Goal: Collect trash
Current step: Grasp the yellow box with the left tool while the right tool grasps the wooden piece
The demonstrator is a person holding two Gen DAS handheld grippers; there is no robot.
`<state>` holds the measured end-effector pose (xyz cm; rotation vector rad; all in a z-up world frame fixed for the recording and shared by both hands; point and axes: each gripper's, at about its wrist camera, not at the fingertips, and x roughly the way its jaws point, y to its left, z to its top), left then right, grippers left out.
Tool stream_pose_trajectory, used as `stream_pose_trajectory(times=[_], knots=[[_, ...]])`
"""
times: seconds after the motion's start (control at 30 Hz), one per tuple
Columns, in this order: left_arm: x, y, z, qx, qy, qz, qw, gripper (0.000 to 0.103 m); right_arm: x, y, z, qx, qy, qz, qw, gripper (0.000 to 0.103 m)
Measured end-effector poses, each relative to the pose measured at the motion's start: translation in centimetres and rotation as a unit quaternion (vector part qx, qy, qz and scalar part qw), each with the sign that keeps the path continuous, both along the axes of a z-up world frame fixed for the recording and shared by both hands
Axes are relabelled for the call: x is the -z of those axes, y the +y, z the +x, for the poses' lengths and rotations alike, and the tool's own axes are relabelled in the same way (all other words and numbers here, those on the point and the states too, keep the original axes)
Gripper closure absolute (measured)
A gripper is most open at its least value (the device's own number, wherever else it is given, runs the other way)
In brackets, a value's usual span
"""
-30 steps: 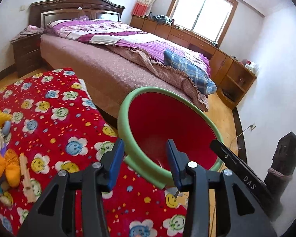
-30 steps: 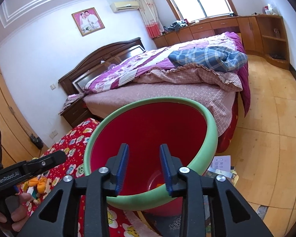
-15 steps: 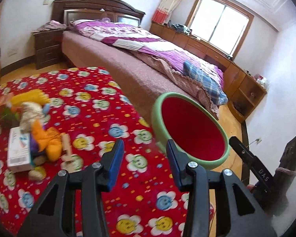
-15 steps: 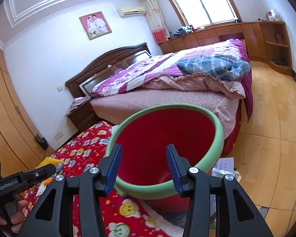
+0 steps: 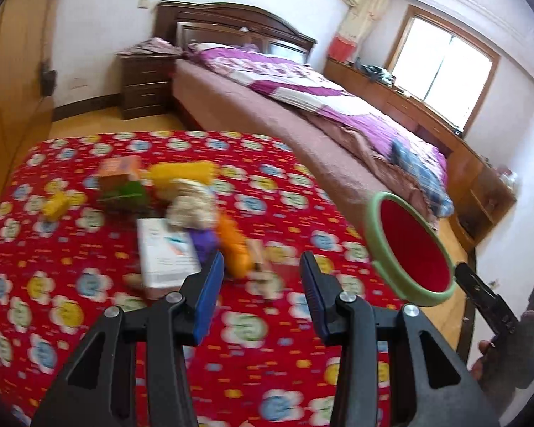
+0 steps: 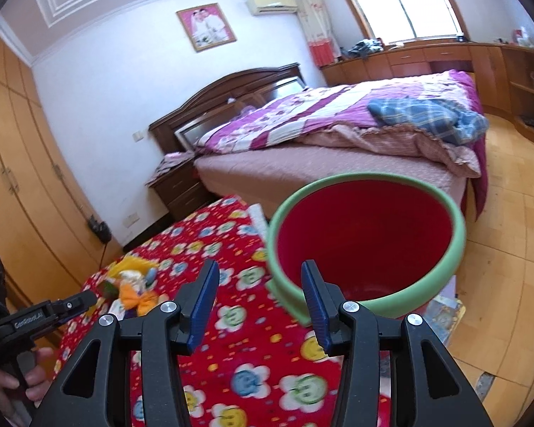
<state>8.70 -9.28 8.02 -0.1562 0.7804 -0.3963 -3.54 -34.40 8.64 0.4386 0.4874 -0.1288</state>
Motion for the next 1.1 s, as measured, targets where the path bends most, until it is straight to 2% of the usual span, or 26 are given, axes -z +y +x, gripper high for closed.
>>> stream_pose_trajectory(times=[0.27,0.4,0.53,0.8,1.1], knots=[[0.9,7.7,3.4,-0.073,0.006,0.035,0.9967,0.058,0.7,2.2,2.0,-0.014,0.03,-0.009,0.999,0.054],[1.3,11.0,5.5,-0.099,0.013,0.039,0.9942,0.058,1.1,2.9,3.1,-0.017,0.044,-0.009,0.999,0.054],[2.0,13.5,7.8,-0.12,0.018,0.059,0.9908,0.058,1.8,3.4,4.2,-0.017,0.056,-0.013,0.998,0.054],[5.2,15.8,11.8,-0.125,0.052,0.073,0.9881,0.058,3.3,5.4,6.0,-0.026,0.089,-0.03,0.995,0.054],[7.3,16.2,13.6,-0.127,0.058,0.08,0.9869,0.058,3.5,8.0,7.7,-0.042,0.11,-0.052,0.992,0.054]])
